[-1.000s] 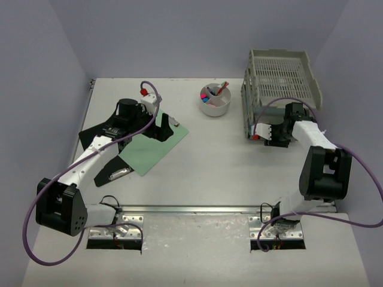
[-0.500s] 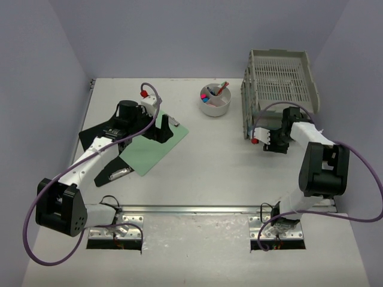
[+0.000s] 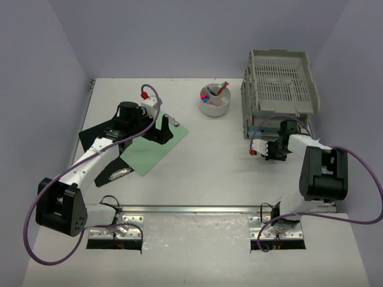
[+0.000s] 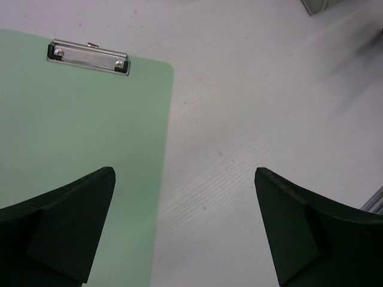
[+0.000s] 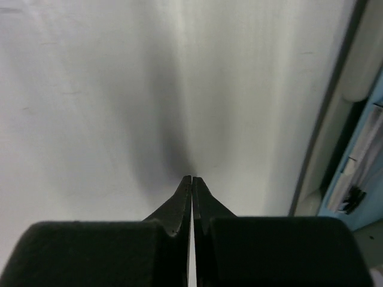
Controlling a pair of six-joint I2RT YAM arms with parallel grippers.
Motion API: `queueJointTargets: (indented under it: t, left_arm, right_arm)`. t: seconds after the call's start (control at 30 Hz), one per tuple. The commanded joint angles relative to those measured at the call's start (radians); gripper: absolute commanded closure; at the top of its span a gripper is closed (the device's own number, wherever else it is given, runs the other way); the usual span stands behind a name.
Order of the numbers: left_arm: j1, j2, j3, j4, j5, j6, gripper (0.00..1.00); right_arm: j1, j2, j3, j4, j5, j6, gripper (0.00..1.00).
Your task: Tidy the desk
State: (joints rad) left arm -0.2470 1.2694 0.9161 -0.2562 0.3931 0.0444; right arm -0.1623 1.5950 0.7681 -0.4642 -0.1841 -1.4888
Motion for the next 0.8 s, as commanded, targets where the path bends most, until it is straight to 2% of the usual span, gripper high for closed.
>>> queueJointTargets:
  t: [0.0, 0.1, 0.47, 0.53, 0.6, 0.77]
  left_arm:
    - [0.012, -0.021, 0.000, 0.054, 0.003, -0.003, 0.00]
    - [0.012, -0.015, -0.003, 0.062, 0.002, -0.006, 0.00]
    - [0.012, -0.004, -0.012, 0.072, -0.055, -0.025, 0.00]
    - [0.012, -0.005, -0.016, 0.071, -0.082, -0.026, 0.00]
    - [0.012, -0.009, -0.025, 0.076, -0.143, -0.025, 0.00]
    - [0.014, 0.002, -0.022, 0.081, -0.294, -0.049, 0.00]
  right_arm:
    - [-0.005, 0.058, 0.013, 0.231, -0.002, 0.056, 1.00]
    - [-0.005, 0.121, 0.033, 0.380, 0.001, 0.102, 1.00]
    - [-0.005, 0.246, 0.113, 0.495, -0.014, 0.148, 1.00]
    - [-0.005, 0.228, 0.105, 0.488, -0.026, 0.144, 0.98]
    - [-0.005, 0.180, 0.077, 0.462, -0.057, 0.128, 0.90]
    - [-0.005, 0.001, -0.042, 0.379, -0.143, 0.074, 0.78]
